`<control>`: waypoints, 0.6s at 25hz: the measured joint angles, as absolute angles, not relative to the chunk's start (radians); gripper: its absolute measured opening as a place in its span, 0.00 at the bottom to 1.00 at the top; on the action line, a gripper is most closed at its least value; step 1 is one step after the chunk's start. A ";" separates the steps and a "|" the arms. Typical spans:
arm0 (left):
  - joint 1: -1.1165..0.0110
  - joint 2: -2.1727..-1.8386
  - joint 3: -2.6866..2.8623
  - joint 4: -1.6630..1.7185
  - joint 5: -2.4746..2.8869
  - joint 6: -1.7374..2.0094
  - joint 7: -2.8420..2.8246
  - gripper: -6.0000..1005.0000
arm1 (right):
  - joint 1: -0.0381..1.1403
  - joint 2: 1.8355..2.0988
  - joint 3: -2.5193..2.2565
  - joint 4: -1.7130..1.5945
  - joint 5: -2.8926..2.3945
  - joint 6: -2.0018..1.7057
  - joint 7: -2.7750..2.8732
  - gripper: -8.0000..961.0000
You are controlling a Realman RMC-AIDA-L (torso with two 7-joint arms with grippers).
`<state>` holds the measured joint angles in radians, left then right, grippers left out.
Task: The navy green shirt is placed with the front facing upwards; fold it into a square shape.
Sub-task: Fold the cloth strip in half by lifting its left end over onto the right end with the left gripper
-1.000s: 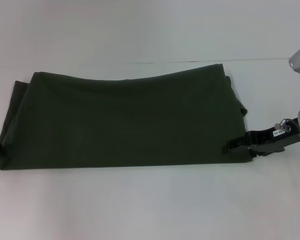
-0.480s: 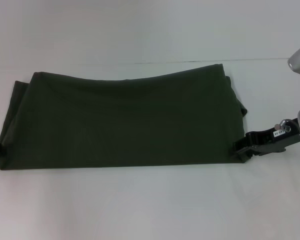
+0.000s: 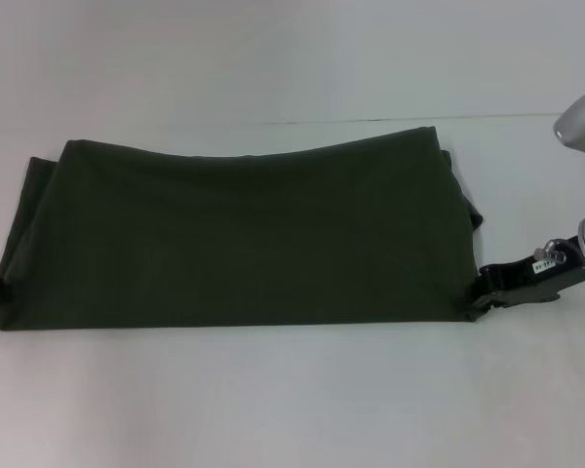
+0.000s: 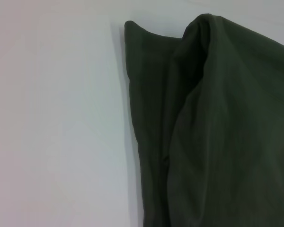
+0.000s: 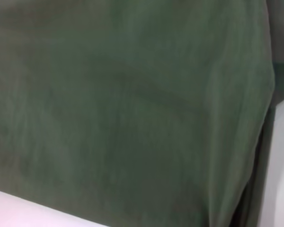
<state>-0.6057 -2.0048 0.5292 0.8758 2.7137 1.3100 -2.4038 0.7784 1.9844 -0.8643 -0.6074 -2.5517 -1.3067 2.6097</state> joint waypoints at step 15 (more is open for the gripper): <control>-0.606 -2.003 0.528 0.877 2.714 1.319 -2.403 0.08 | 0.781 1.982 -0.868 -0.617 -2.560 -1.305 2.602 0.04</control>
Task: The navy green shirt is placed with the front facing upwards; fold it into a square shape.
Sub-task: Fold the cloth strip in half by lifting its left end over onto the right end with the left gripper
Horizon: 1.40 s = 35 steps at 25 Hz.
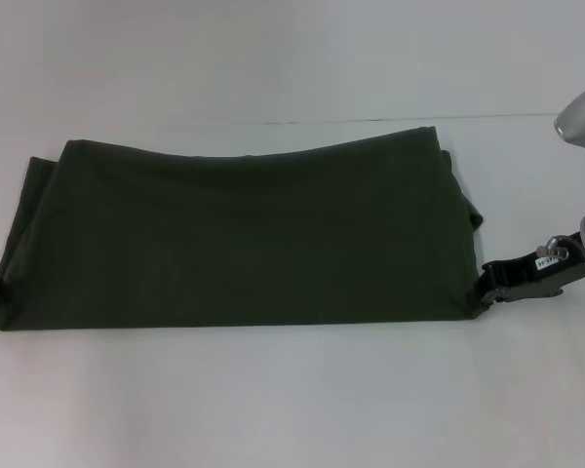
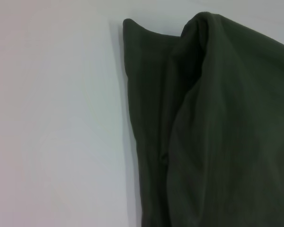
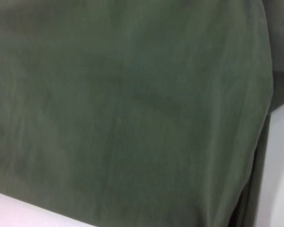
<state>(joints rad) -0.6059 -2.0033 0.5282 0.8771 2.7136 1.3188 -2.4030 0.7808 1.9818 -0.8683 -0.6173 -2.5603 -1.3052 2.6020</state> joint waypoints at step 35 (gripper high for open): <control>-0.611 -1.994 0.514 0.938 2.759 1.390 -2.445 0.40 | 0.782 1.956 -0.859 -0.624 -2.558 -1.394 2.571 0.04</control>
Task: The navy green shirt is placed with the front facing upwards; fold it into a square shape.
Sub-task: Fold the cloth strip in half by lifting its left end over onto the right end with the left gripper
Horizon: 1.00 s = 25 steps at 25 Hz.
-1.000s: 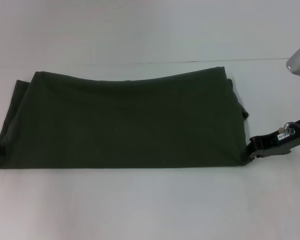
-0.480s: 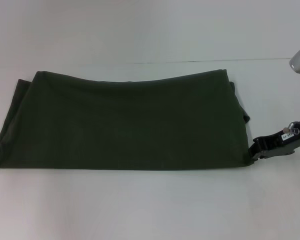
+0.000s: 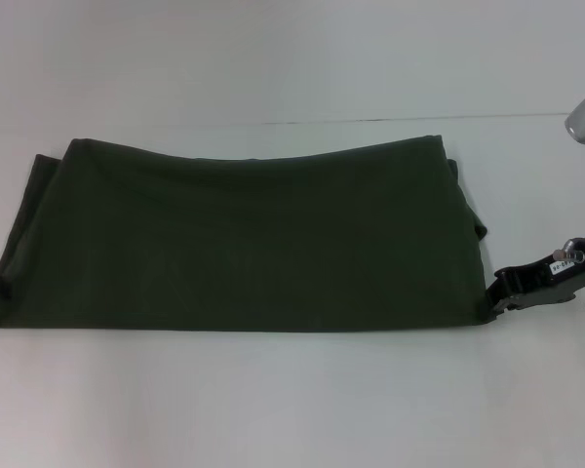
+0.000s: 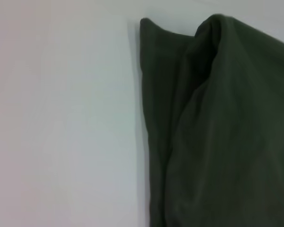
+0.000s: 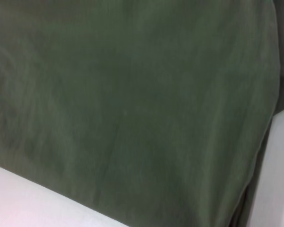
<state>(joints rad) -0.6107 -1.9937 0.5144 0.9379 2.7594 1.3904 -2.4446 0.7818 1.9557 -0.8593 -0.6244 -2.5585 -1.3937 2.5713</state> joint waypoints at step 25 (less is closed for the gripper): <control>-0.615 -2.013 0.591 0.906 2.767 1.321 -2.428 0.86 | 0.780 1.962 -0.862 -0.624 -2.554 -1.396 2.569 0.04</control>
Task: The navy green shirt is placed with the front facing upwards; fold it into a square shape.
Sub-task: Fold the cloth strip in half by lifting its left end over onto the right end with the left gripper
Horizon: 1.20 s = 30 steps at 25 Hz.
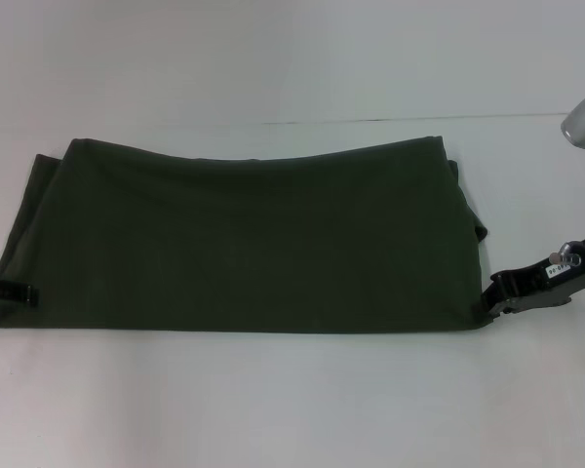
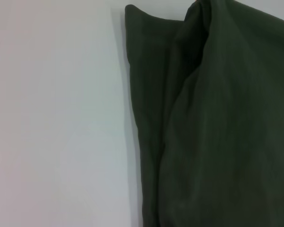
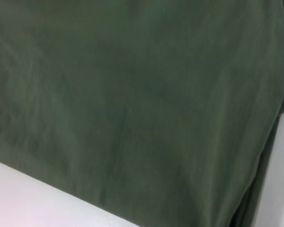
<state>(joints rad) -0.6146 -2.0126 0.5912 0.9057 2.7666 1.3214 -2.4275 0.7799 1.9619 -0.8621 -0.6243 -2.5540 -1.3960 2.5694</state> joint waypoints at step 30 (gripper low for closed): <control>-0.637 -2.000 0.587 0.877 2.774 1.364 -2.451 0.83 | 0.779 1.962 -0.859 -0.624 -2.554 -1.393 2.566 0.04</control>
